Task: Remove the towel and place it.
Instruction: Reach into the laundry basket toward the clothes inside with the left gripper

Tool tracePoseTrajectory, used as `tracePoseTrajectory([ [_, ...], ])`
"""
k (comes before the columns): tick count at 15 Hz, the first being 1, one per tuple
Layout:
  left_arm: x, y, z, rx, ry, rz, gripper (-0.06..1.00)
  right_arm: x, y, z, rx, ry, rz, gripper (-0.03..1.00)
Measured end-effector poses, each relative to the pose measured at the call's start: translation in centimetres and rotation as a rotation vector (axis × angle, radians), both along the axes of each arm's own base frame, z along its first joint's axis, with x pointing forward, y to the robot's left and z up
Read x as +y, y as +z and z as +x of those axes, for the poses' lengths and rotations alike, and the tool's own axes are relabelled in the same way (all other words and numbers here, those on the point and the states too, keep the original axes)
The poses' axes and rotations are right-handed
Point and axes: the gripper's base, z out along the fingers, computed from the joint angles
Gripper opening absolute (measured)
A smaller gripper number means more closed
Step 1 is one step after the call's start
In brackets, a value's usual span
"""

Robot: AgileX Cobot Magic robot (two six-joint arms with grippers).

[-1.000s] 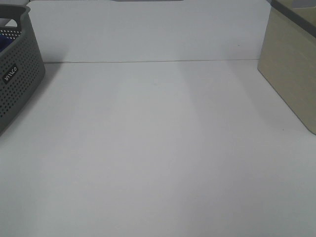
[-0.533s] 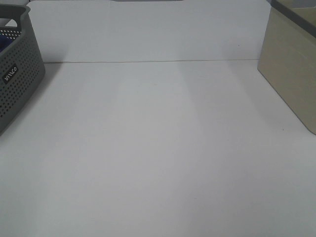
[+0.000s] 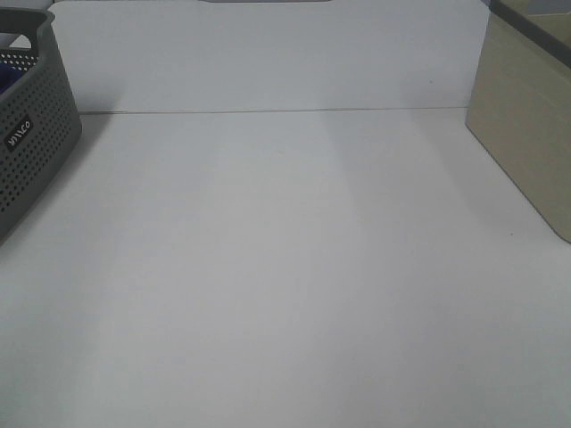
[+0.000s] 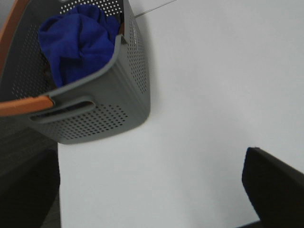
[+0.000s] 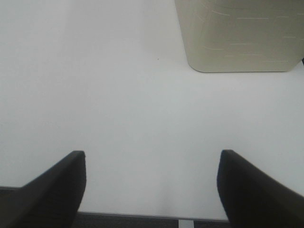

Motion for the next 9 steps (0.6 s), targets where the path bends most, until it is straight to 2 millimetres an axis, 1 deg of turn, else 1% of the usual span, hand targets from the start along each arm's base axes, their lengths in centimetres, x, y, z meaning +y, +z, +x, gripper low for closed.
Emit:
tracePoseTrajectory([
  [1, 0.1, 1.8, 1.2, 0.011, -0.035, 0.064, 0.99, 0.0, 0.0, 0.0, 0.000, 0.000, 0.000, 0.75],
  [2, 0.3, 3.3, 3.0, 0.038, -0.077, 0.142, 0.99, 0.0, 0.0, 0.0, 0.000, 0.000, 0.000, 0.75],
  [3, 0.4, 3.9, 3.7, 0.049, -0.097, 0.182, 0.99, 0.0, 0.0, 0.0, 0.000, 0.000, 0.000, 0.75],
  [5, 0.9, 6.1, 8.0, 0.120, -0.179, 0.320, 0.99, 0.0, 0.0, 0.0, 0.000, 0.000, 0.000, 0.75],
  [7, 1.2, 8.2, 12.2, 0.189, -0.246, 0.408, 0.99, 0.0, 0.0, 0.0, 0.000, 0.000, 0.000, 0.75],
  [8, 1.5, 9.4, 16.0, 0.223, -0.279, 0.448, 0.99, 0.0, 0.0, 0.0, 0.000, 0.000, 0.000, 0.75],
  [9, 1.7, 10.1, 18.2, 0.228, -0.285, 0.477, 0.99, 0.0, 0.0, 0.0, 0.000, 0.000, 0.000, 0.75],
])
